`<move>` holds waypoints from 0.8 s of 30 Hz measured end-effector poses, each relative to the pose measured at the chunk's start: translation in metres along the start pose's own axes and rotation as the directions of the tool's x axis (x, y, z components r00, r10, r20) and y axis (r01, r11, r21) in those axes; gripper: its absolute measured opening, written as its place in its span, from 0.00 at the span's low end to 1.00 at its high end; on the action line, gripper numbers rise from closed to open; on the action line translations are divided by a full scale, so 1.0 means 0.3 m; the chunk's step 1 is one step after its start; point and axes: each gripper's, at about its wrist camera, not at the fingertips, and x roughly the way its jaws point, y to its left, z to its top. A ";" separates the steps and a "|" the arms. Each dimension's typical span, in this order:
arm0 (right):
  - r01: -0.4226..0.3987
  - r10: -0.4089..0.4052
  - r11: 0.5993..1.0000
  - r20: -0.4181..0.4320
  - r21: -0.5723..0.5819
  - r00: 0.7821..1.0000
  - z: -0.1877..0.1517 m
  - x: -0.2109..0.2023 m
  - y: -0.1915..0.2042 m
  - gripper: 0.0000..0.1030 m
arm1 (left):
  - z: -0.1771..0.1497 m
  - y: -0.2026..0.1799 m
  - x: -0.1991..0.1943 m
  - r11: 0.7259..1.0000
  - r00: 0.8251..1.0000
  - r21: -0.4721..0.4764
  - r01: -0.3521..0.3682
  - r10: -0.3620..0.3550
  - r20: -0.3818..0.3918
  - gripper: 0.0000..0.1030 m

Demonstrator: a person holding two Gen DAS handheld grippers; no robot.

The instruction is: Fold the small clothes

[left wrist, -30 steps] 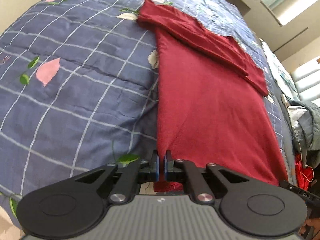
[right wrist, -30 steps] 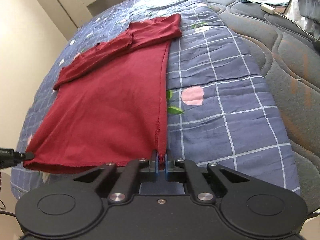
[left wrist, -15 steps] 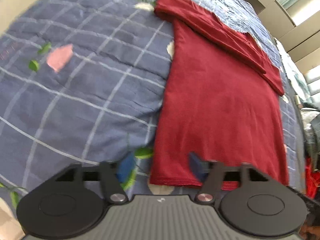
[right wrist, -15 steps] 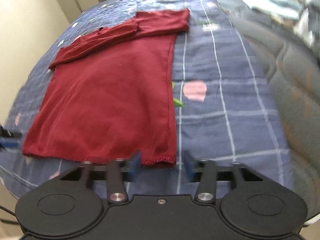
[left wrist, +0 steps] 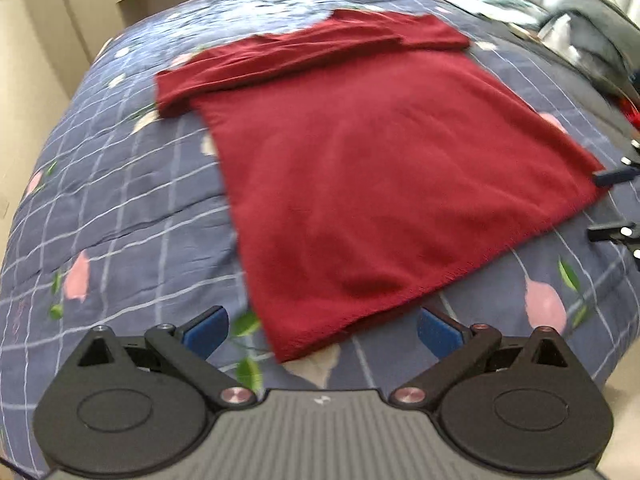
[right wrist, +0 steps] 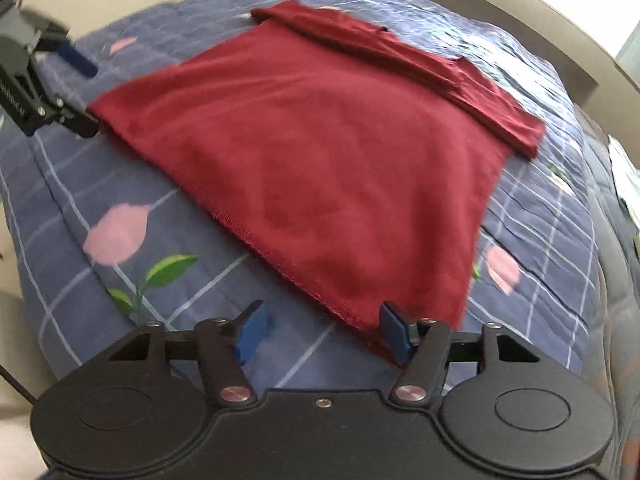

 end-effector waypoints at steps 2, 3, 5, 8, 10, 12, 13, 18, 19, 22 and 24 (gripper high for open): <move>0.011 -0.010 1.000 0.011 -0.025 1.000 0.009 0.018 0.011 0.58 | -0.001 -0.028 0.017 1.000 1.000 0.027 -0.014 0.014 -0.005 1.00; 0.016 -0.015 0.999 0.017 -0.039 1.000 0.013 0.024 0.013 0.55 | -0.001 -0.038 0.025 0.999 1.000 0.042 -0.019 0.019 -0.005 1.00; 0.025 -0.022 0.997 0.034 -0.076 0.999 0.023 0.029 0.028 0.47 | -0.003 -0.062 0.044 0.997 1.000 0.077 -0.025 0.026 -0.006 1.00; 0.024 -0.017 0.993 0.060 -0.119 0.998 0.035 0.025 0.043 0.24 | 0.000 -0.077 0.062 0.994 1.000 0.105 -0.019 0.021 -0.020 1.00; 0.029 -0.020 0.991 0.069 -0.133 0.997 0.046 0.026 0.043 0.18 | 0.012 -0.078 0.062 0.995 1.000 0.095 0.008 -0.006 -0.022 1.00; 0.002 0.004 0.996 0.073 -0.090 0.997 0.065 0.017 0.019 0.11 | 0.020 -0.077 0.057 0.996 1.000 0.087 0.024 -0.024 -0.011 1.00; -0.023 0.026 0.999 0.074 -0.047 0.997 0.079 0.010 -0.004 0.10 | 0.027 -0.082 0.055 0.996 1.000 0.088 0.031 -0.031 -0.006 1.00; -0.141 0.132 0.982 0.078 0.122 0.988 0.170 -0.026 -0.123 0.09 | 0.058 -0.134 0.050 0.992 0.997 0.107 0.068 -0.072 0.036 1.00; -0.161 0.152 0.977 0.077 0.142 0.985 0.186 -0.032 -0.139 0.09 | 0.064 -0.151 0.054 0.990 0.996 0.118 0.075 -0.081 0.044 1.00; -0.203 0.191 0.962 0.081 0.184 0.978 0.228 -0.049 -0.188 0.09 | 0.079 -0.209 0.076 0.985 0.992 0.134 0.104 -0.112 0.051 1.00; -0.222 0.208 0.953 0.087 0.208 0.974 0.245 -0.058 -0.215 0.09 | 0.088 -0.240 0.092 0.983 0.990 0.139 0.119 -0.129 0.062 1.00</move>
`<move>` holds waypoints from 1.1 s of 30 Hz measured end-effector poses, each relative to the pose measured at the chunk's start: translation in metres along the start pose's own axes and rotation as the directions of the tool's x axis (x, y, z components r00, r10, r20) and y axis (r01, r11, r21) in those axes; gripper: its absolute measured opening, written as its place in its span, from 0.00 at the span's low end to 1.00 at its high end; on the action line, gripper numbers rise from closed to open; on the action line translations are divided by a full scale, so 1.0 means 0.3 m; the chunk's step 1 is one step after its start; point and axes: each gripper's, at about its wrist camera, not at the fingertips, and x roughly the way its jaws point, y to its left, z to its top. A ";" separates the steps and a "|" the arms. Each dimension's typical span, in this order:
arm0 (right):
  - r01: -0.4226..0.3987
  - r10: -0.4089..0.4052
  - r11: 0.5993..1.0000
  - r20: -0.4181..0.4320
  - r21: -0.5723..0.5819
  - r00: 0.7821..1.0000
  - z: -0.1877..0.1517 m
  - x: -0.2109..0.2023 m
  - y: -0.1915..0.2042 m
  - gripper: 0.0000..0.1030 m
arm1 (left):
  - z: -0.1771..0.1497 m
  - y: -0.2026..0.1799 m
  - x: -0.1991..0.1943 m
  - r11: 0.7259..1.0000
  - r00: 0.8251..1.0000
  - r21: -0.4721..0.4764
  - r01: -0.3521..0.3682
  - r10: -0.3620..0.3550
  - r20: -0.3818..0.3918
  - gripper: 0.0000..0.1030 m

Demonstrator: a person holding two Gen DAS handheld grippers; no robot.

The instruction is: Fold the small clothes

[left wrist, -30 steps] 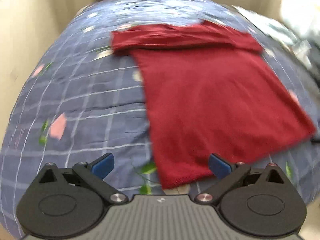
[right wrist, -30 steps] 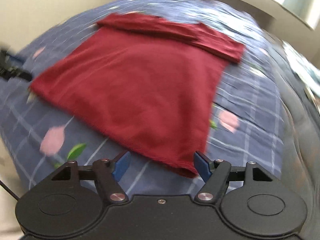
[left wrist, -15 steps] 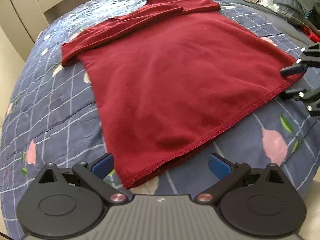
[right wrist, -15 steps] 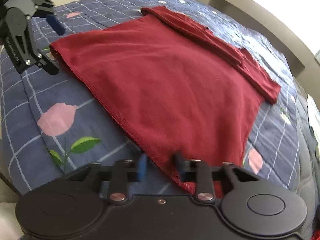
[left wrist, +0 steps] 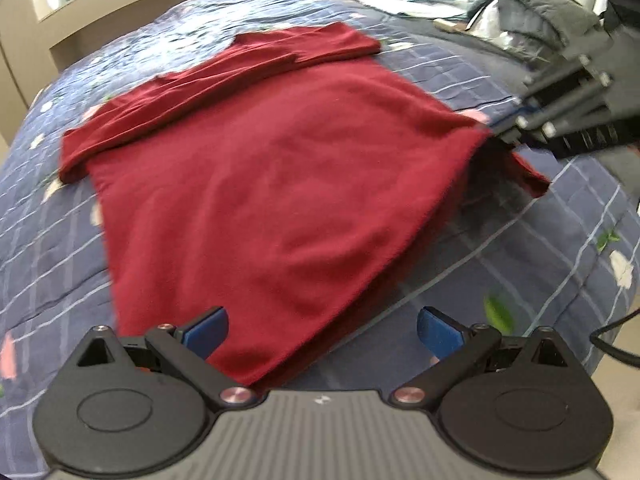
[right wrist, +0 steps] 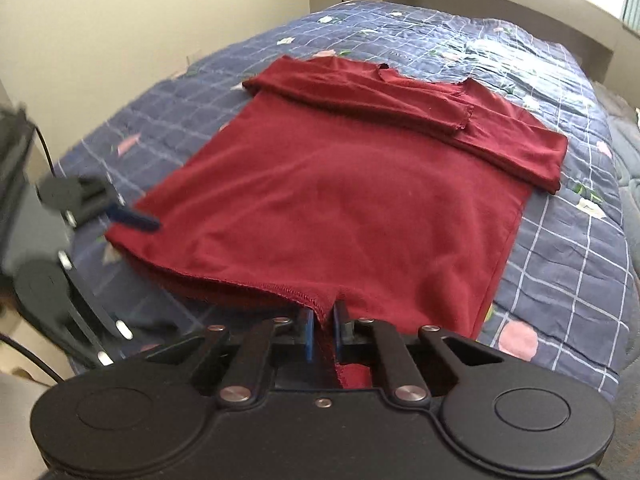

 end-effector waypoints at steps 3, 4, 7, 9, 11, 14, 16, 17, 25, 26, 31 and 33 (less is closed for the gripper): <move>-0.022 0.022 0.999 0.010 0.041 1.000 0.027 -0.026 -0.026 0.09 | 0.014 -0.036 0.037 0.999 0.999 0.014 -0.048 0.048 0.015 0.99; -0.024 0.024 0.999 0.013 0.046 1.000 0.030 -0.032 -0.029 0.09 | 0.021 -0.041 0.048 0.998 0.998 0.007 -0.066 0.066 0.014 0.99; -0.022 0.021 0.999 0.015 0.043 1.000 0.033 -0.047 -0.029 0.09 | 0.032 -0.039 0.067 0.992 0.992 -0.007 -0.123 0.123 0.010 0.99; -0.022 0.022 0.999 0.012 0.045 1.000 0.027 -0.050 -0.028 0.09 | 0.033 -0.035 0.069 0.985 0.985 0.000 -0.172 0.172 0.018 0.98; -0.024 0.024 0.998 0.008 0.051 1.000 0.020 -0.050 -0.024 0.09 | 0.029 -0.017 0.063 0.978 0.978 0.005 -0.208 0.208 0.025 0.96; -0.031 0.031 0.997 0.008 0.073 0.999 0.015 -0.049 -0.026 0.09 | 0.017 0.007 0.049 0.969 0.969 0.032 -0.244 0.243 0.038 0.93; -0.033 0.033 0.996 0.007 0.087 0.999 0.014 -0.048 -0.028 0.09 | 0.003 0.011 0.042 0.962 0.964 0.070 -0.265 0.263 0.037 0.90; -0.034 0.033 0.995 0.007 0.093 0.999 0.013 -0.049 -0.029 0.09 | -0.006 0.011 0.037 0.958 0.962 0.089 -0.272 0.270 0.039 0.90; -0.027 0.028 0.997 -0.011 0.077 1.000 0.011 -0.046 -0.024 0.09 | -0.066 0.019 0.039 0.942 0.956 0.166 -0.291 0.292 0.018 0.42; -0.025 0.026 0.997 -0.015 0.068 1.000 0.011 -0.043 -0.020 0.09 | -0.074 0.021 0.035 0.943 0.957 0.171 -0.286 0.288 0.014 0.25; -0.009 0.008 1.000 -0.039 -0.008 0.999 -0.005 -0.032 0.007 0.09 | -0.093 0.026 0.011 0.934 0.959 0.219 -0.282 0.282 0.031 0.03; -0.003 0.000 0.998 -0.055 -0.056 0.999 -0.020 -0.023 0.022 0.09 | -0.090 0.036 -0.004 0.937 0.962 0.220 -0.271 0.269 0.039 0.03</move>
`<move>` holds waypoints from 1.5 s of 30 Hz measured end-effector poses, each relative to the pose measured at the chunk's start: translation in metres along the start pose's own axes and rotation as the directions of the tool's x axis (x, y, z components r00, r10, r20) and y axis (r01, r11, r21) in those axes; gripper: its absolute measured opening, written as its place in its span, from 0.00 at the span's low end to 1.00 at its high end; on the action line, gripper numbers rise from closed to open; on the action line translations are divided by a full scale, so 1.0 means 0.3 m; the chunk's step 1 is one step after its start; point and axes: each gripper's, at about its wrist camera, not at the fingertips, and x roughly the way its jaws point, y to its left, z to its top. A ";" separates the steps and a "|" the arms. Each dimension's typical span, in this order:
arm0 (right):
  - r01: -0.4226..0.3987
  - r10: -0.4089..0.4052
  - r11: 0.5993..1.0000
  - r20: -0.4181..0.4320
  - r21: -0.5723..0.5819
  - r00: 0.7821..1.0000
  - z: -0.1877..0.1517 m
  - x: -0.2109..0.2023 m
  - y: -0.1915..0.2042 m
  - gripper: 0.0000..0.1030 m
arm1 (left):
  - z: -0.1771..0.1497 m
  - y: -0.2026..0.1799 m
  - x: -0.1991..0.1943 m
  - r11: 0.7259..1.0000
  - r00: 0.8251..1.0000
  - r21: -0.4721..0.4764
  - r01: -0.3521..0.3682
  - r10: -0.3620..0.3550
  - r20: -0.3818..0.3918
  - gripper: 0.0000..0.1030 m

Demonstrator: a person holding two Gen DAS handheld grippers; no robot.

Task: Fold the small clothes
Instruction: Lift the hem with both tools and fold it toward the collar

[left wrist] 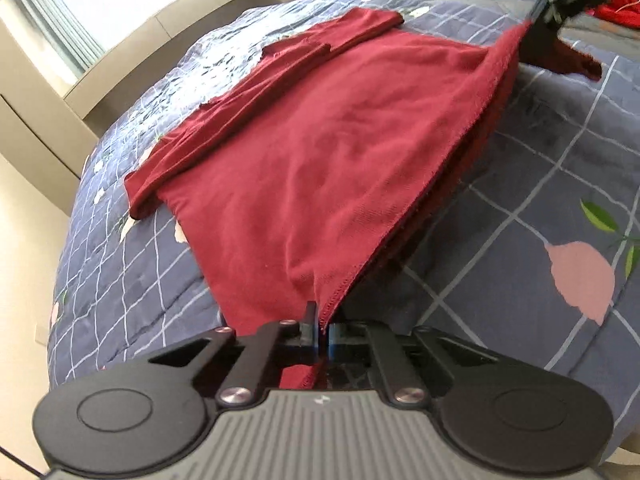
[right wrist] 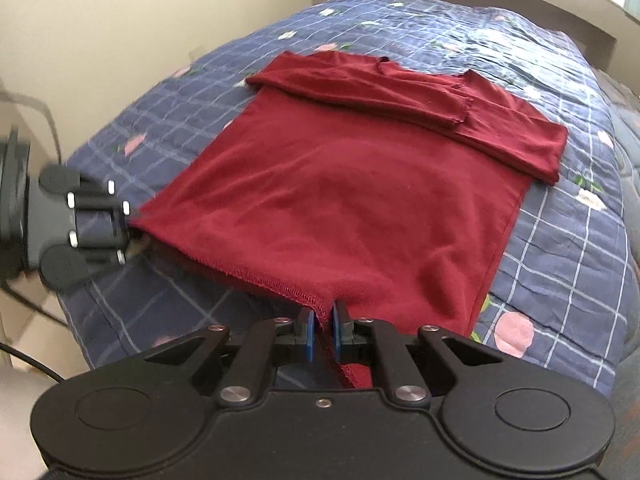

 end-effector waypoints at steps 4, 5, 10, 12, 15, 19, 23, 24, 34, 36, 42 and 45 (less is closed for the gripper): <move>-0.005 -0.001 0.994 -0.057 -0.105 0.998 -0.034 0.022 0.028 0.07 | 0.007 0.034 -0.032 0.999 0.999 0.020 0.045 -0.045 0.018 0.02; -0.012 0.001 0.990 -0.078 -0.141 0.997 -0.044 0.025 0.039 0.07 | 0.007 0.042 -0.044 0.997 0.997 0.033 0.067 -0.067 0.027 0.02; -0.039 0.015 0.977 -0.116 -0.208 0.993 -0.061 0.004 0.057 0.07 | -0.005 0.063 -0.112 0.978 0.986 0.166 0.128 -0.144 0.087 0.02; -0.055 0.027 0.976 -0.129 -0.213 0.991 -0.056 -0.008 0.054 0.07 | -0.006 0.070 -0.133 0.965 0.981 0.214 0.151 -0.173 0.089 0.01; -0.086 0.047 0.969 -0.164 -0.234 0.985 -0.071 -0.035 0.072 0.07 | -0.001 0.082 -0.167 0.946 0.971 0.256 0.199 -0.225 0.077 0.01; -0.160 0.108 0.962 -0.230 -0.220 0.967 -0.109 -0.086 0.120 0.07 | -0.014 0.069 -0.233 0.922 0.955 0.276 0.272 -0.293 0.038 0.01; -0.228 0.178 0.961 -0.280 -0.157 0.943 -0.154 -0.140 0.159 0.07 | -0.047 0.060 -0.299 0.896 0.929 0.254 0.365 -0.370 -0.030 0.01; -0.236 0.191 0.963 -0.282 -0.132 0.940 -0.159 -0.150 0.161 0.07 | -0.054 0.063 -0.314 0.891 0.919 0.228 0.392 -0.392 -0.049 0.01; -0.262 0.272 0.962 -0.191 0.074 0.943 -0.042 -0.215 0.022 0.07 | 0.029 0.221 -0.330 0.883 0.881 0.022 0.469 -0.466 -0.075 0.02; -0.254 0.263 0.964 -0.160 0.077 0.951 0.019 -0.240 -0.020 0.07 | 0.077 0.282 -0.327 0.876 0.875 0.006 0.482 -0.481 -0.059 0.02; -0.239 0.241 0.970 -0.067 0.045 0.968 0.248 -0.286 -0.178 0.07 | 0.246 0.450 -0.300 0.876 0.876 0.015 0.482 -0.482 -0.005 0.02; -0.226 0.226 0.974 -0.053 -0.008 0.973 0.362 -0.271 -0.258 0.07 | 0.341 0.543 -0.257 0.865 0.865 0.014 0.502 -0.502 0.006 0.02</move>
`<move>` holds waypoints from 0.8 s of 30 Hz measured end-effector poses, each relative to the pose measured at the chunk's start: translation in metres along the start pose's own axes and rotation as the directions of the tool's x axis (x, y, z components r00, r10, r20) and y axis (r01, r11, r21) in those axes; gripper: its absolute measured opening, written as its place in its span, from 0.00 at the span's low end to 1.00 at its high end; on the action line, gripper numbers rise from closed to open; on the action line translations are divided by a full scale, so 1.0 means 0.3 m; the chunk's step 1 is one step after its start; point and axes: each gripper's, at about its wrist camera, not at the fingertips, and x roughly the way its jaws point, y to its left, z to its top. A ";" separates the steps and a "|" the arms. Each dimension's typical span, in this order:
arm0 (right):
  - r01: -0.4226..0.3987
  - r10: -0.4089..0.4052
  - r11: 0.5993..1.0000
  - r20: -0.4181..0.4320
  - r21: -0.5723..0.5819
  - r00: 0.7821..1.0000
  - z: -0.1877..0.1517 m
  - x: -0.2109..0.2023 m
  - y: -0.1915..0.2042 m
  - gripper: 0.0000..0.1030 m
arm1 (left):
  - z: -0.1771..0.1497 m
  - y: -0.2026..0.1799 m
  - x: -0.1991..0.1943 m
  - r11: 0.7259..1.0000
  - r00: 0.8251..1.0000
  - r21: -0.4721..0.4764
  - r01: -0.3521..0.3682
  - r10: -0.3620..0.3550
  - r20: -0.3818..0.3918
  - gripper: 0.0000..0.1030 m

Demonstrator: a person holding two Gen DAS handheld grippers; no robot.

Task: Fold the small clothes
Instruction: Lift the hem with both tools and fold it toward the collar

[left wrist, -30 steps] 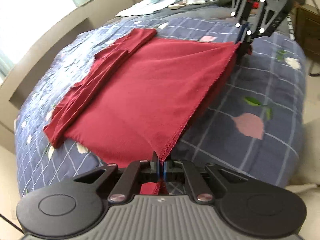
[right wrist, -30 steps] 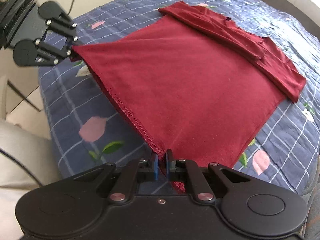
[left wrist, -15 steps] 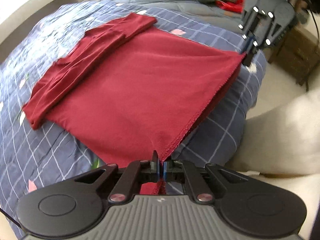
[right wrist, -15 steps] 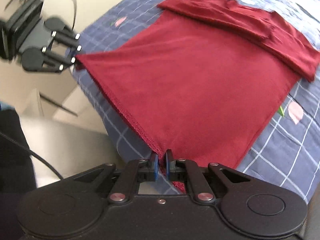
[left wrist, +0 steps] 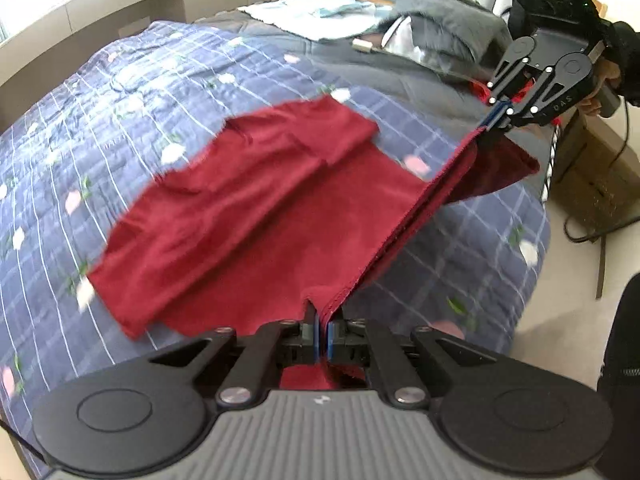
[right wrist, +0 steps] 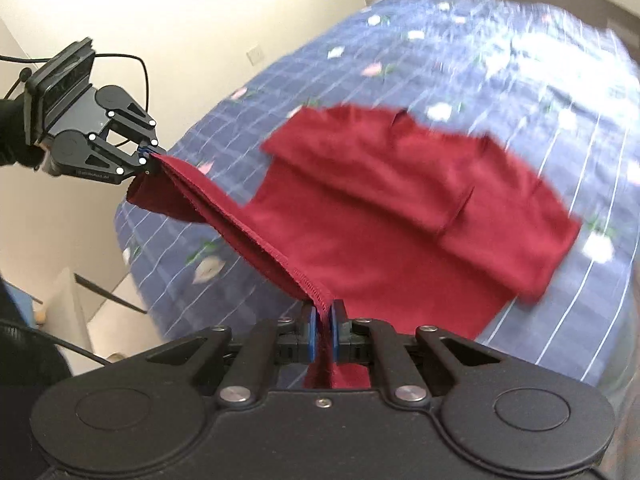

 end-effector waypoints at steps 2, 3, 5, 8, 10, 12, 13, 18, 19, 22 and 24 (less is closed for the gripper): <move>0.015 -0.015 0.999 -0.005 -0.052 1.000 0.071 0.018 -0.054 0.07 | 0.066 0.071 0.009 1.000 1.000 0.003 0.019 -0.019 -0.004 0.02; 0.022 -0.023 0.997 -0.010 -0.075 1.000 0.106 0.031 -0.081 0.07 | 0.094 0.100 0.019 1.000 1.000 0.007 0.029 -0.029 -0.007 0.03; 0.030 -0.032 0.994 -0.015 -0.107 0.999 0.167 0.057 -0.148 0.07 | 0.158 0.161 0.044 0.999 0.999 0.010 0.050 -0.050 -0.019 0.03; 0.046 -0.047 0.992 -0.007 -0.121 0.999 0.242 0.115 -0.256 0.07 | 0.235 0.276 0.099 0.997 0.997 -0.046 0.069 -0.071 -0.037 0.03; 0.054 -0.054 0.992 0.004 -0.113 0.999 0.282 0.160 -0.322 0.07 | 0.278 0.360 0.146 0.990 0.996 -0.120 0.074 -0.079 -0.038 0.03; 0.062 -0.060 0.992 0.018 -0.110 0.998 0.322 0.206 -0.384 0.08 | 0.310 0.444 0.192 0.980 0.997 -0.186 0.069 -0.075 -0.023 0.03; 0.065 -0.063 0.992 0.021 -0.112 0.998 0.341 0.229 -0.416 0.08 | 0.322 0.490 0.217 0.972 0.997 -0.226 0.069 -0.074 -0.013 0.03; 0.071 -0.068 0.990 0.029 -0.121 0.997 0.426 0.384 -0.561 0.08 | 0.368 0.656 0.354 0.942 0.999 -0.334 0.036 -0.037 0.001 0.04; 0.066 -0.063 0.991 0.029 -0.117 0.998 0.440 0.417 -0.590 0.08 | 0.376 0.688 0.383 0.937 1.000 -0.348 0.027 -0.030 -0.002 0.04; 0.055 -0.053 0.992 0.019 -0.118 0.998 0.469 0.495 -0.649 0.08 | 0.386 0.762 0.466 0.926 0.999 -0.378 -0.010 -0.004 -0.037 0.05; 0.050 -0.049 0.991 0.016 -0.121 0.999 0.483 0.538 -0.678 0.08 | 0.387 0.809 0.516 0.916 0.998 -0.401 -0.035 0.011 -0.062 0.08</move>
